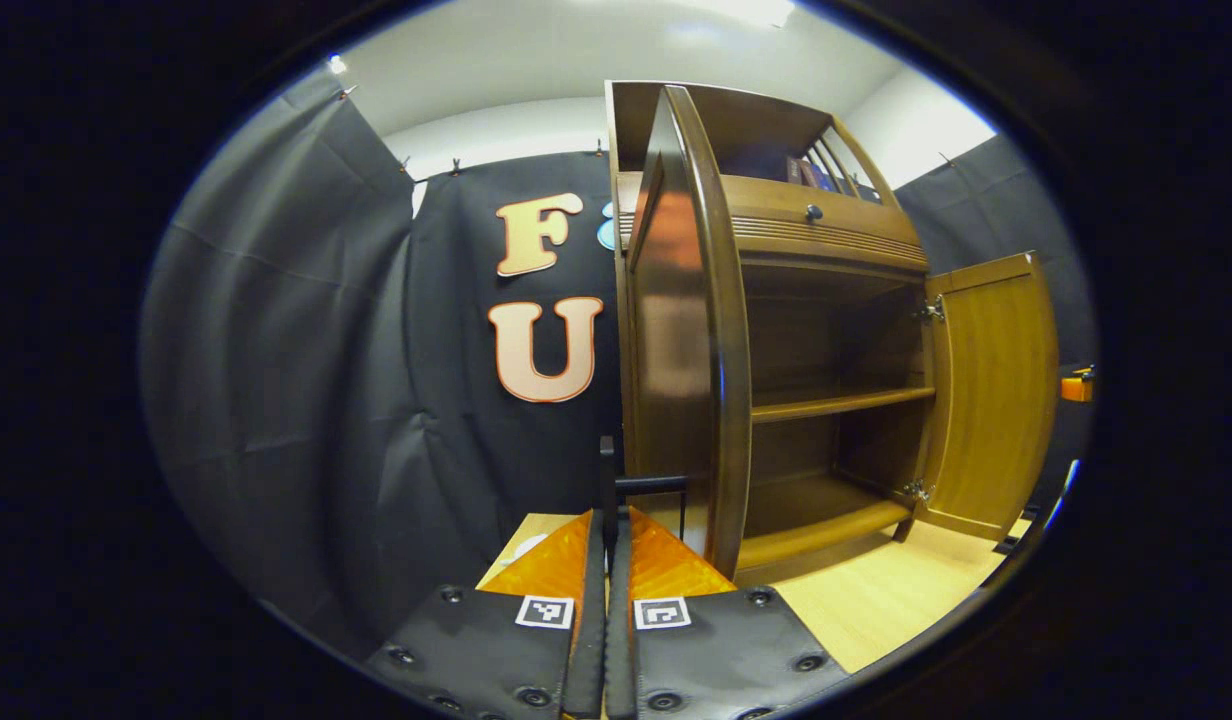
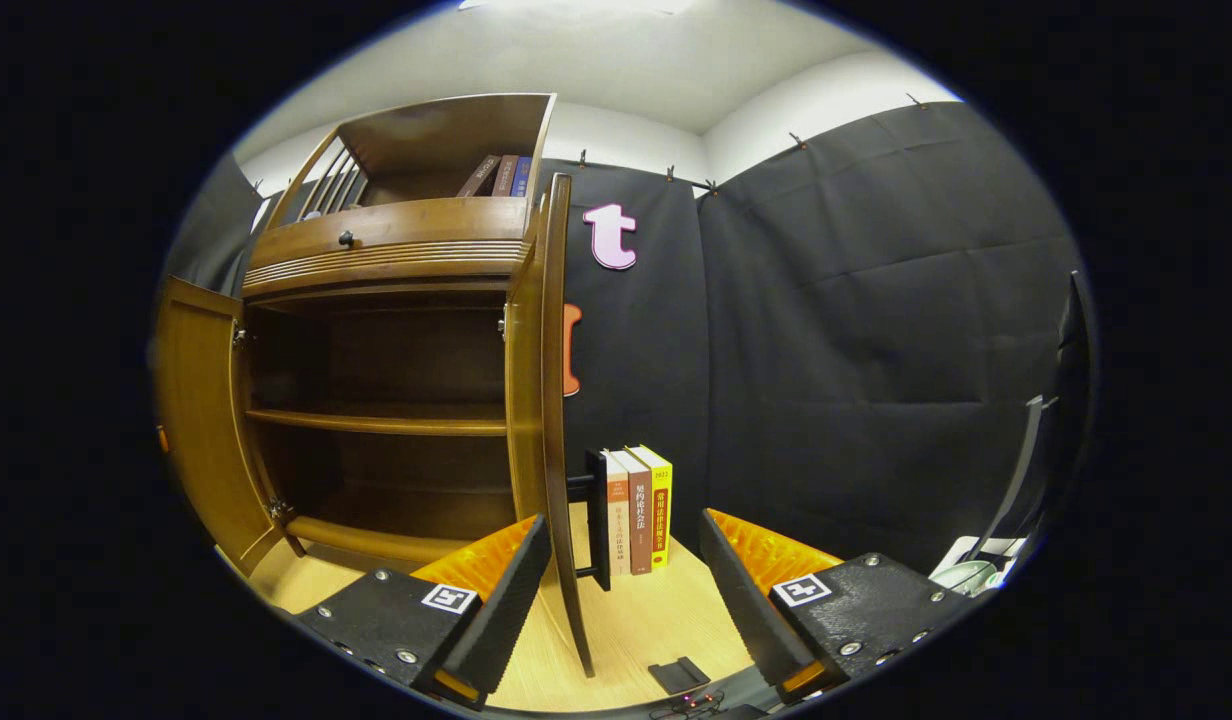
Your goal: Open the right door of the double-door shoe cabinet with the right hand, and open the left door with the left hand.
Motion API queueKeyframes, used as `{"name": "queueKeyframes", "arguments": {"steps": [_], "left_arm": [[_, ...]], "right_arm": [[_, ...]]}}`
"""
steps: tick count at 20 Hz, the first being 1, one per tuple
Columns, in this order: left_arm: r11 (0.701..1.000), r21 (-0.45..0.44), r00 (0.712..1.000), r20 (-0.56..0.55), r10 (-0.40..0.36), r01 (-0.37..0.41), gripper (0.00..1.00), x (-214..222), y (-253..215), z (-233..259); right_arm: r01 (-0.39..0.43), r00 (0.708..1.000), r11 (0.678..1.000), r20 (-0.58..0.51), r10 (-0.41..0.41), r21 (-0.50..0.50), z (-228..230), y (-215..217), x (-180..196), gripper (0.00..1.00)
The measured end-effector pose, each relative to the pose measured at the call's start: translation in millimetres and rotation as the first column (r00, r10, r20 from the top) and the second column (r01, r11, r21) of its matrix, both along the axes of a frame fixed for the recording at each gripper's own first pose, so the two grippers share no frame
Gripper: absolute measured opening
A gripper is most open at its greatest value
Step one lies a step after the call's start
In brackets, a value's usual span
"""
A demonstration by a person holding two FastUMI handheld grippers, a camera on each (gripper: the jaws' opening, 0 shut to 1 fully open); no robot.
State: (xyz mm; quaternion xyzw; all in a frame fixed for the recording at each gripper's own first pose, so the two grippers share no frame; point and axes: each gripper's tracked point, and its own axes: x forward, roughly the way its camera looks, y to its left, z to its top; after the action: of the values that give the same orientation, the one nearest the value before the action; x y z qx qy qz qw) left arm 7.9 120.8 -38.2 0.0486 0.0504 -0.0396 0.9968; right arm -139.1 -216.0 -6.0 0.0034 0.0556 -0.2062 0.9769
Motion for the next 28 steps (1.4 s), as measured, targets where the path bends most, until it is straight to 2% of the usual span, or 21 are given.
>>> {"name": "queueKeyframes", "arguments": {"steps": [1, 3, 4, 5, 6, 8, 9, 10, 11, 14, 19, 22, 25, 26, 27, 28], "left_arm": [[1.0, -0.008, 1.0, 0.0, -0.021, 0.021, 0.08, -1, 6, 1], [0.998, -0.021, 0.998, 0.001, -0.061, 0.061, 0.08, -1, 20, 1], [0.996, -0.027, 0.996, 0.002, -0.087, 0.087, 0.08, -1, 26, 2], [0.993, -0.029, 0.994, 0.003, -0.112, 0.112, 0.08, 2, 31, 1], [0.99, -0.034, 0.991, 0.004, -0.136, 0.136, 0.08, 4, 36, 2], [0.984, -0.053, 0.985, 0.001, -0.173, 0.173, 0.08, 9, 44, 2], [0.982, -0.062, 0.983, -0.006, -0.181, 0.181, 0.17, 9, 46, 0], [0.981, -0.068, 0.983, -0.013, -0.183, 0.181, 0.16, 9, 45, -2], [0.981, -0.068, 0.982, -0.031, -0.185, 0.182, 0.16, 6, 43, -7], [0.99, -0.048, 0.988, -0.065, -0.137, 0.134, 0.16, -17, 48, -15], [0.998, -0.069, 0.999, -0.031, -0.01, 0.007, 0.13, -66, 37, 10], [0.994, -0.1, 0.999, -0.003, 0.045, -0.045, 0.16, -74, -4, 24], [0.993, -0.104, 0.999, 0.016, 0.051, -0.05, 0.13, -65, -68, 27], [0.993, -0.112, 0.998, 0.028, 0.051, -0.048, 0.18, -61, -89, 27], [0.992, -0.118, 0.998, 0.037, 0.06, -0.055, 0.13, -57, -107, 26], [0.99, -0.117, 0.996, 0.04, 0.078, -0.073, 0.13, -54, -122, 23]], "right_arm": [[0.003, 1.0, 1.0, 0.001, -0.003, 0.0, 0, 2, 1, 0.92], [0.01, 1.0, 1.0, -0.002, -0.01, -0.001, 0, 5, 2, 0.92], [0.011, 1.0, 1.0, -0.004, -0.011, -0.004, 1, 8, 3, 0.99], [0.011, 1.0, 1.0, -0.007, -0.011, -0.008, 3, 11, 4, 0.99], [0.01, 1.0, 1.0, -0.008, -0.01, -0.012, 4, 14, 5, 0.92], [0.013, 1.0, 1.0, -0.01, -0.013, -0.015, 7, 18, 7, 0.92], [0.015, 1.0, 1.0, -0.012, -0.015, -0.009, 7, 20, 9, 0.92], [0.014, 1.0, 1.0, -0.013, -0.014, -0.001, 8, 23, 11, 0.99], [0.012, 1.0, 1.0, -0.008, -0.012, 0.002, 9, 25, 11, 0.99], [0.015, 1.0, 1.0, -0.002, -0.015, -0.001, 12, 23, 12, 0.99], [0.008, 1.0, 1.0, 0.003, -0.009, 0.025, 12, 16, 11, 0.99], [-0.012, 1.0, 1.0, -0.003, 0.012, 0.025, 9, 10, 11, 0.99], [-0.051, 0.999, 0.999, 0.0, 0.051, 0.018, 7, 8, 14, 0.99], [-0.067, 0.998, 0.997, 0.001, 0.067, 0.023, 4, 8, 15, 0.98], [-0.08, 0.997, 0.996, -0.003, 0.08, 0.032, 1, 7, 16, 0.98], [-0.1, 0.995, 0.994, -0.006, 0.1, 0.042, -1, 6, 17, 0.98]]}}
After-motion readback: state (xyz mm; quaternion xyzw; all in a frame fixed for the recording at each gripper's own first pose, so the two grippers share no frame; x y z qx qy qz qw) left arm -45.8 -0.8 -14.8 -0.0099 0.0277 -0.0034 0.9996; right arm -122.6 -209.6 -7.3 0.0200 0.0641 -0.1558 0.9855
